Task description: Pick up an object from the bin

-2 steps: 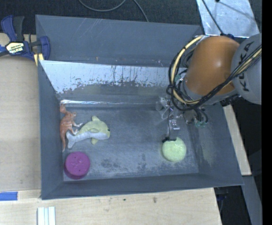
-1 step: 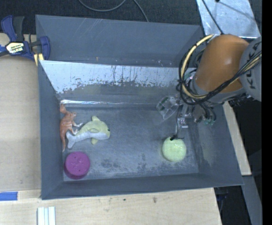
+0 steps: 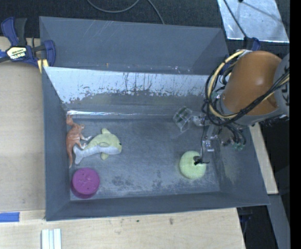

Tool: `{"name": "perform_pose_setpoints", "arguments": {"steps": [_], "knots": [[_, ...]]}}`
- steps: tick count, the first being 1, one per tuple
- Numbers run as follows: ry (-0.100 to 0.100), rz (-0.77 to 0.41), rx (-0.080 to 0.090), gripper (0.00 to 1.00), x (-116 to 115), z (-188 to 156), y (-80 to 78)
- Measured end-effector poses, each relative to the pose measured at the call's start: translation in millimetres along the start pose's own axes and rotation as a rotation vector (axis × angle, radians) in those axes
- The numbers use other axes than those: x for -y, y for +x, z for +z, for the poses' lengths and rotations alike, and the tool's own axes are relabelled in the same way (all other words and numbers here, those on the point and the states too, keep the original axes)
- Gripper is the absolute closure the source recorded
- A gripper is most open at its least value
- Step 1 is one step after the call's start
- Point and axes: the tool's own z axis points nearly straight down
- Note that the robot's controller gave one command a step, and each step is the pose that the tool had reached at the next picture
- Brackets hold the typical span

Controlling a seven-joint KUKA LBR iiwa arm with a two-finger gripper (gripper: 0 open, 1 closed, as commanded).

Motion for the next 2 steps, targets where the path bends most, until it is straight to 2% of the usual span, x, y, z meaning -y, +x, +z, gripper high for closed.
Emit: {"name": "perform_pose_setpoints", "arguments": {"steps": [1, 2], "knots": [[-0.001, 0.061, -0.007, 0.0, 8.0, 66.4, 11.9], [-0.002, 0.056, -0.007, 1.0, 17.3, 64.4, 19.4]]}}
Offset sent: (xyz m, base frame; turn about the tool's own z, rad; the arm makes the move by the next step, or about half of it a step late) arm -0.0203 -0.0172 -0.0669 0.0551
